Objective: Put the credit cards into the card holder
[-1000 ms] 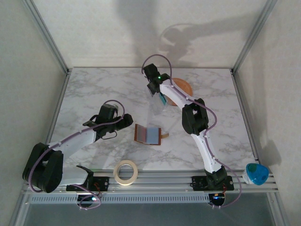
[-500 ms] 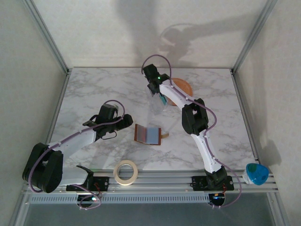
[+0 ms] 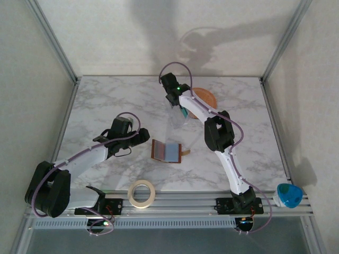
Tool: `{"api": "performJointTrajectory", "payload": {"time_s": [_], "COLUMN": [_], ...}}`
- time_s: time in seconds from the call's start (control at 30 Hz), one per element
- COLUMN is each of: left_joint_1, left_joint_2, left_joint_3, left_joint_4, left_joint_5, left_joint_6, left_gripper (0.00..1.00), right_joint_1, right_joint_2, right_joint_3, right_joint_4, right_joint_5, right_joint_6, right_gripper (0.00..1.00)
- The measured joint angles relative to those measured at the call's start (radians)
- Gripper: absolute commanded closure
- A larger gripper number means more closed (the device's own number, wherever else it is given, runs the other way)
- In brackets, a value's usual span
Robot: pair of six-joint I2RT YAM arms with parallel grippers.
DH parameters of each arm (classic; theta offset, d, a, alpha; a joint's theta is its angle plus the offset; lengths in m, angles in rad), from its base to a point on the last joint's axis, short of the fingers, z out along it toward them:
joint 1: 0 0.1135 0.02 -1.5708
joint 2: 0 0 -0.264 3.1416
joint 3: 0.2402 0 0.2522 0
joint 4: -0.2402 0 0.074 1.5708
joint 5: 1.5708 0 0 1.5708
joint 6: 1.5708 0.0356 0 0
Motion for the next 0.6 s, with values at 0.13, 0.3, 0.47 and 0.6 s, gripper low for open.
{"api": "performJointTrajectory", "payload": {"time_s": [0.13, 0.3, 0.47, 0.6], "left_joint_1": [0.0, 0.0, 0.0, 0.0], "left_joint_2": [0.0, 0.0, 0.002, 0.003], "left_joint_3": [0.0, 0.0, 0.0, 0.0], "left_joint_4": [0.0, 0.0, 0.0, 0.0], "left_joint_5": [0.0, 0.0, 0.0, 0.001], "left_joint_6": [0.0, 0.0, 0.004, 0.004], "left_gripper": [0.14, 0.14, 0.14, 0.14], "right_joint_1": [0.0, 0.0, 0.0, 0.0], "right_joint_2": [0.0, 0.0, 0.0, 0.0], "right_joint_3": [0.0, 0.0, 0.0, 0.0], "right_joint_4": [0.003, 0.008, 0.008, 0.008], "right_joint_5": [0.017, 0.024, 0.024, 0.024], "right_joint_6": [-0.004, -0.006, -0.006, -0.006], "right_gripper": [0.59, 0.65, 0.7, 0.72]}}
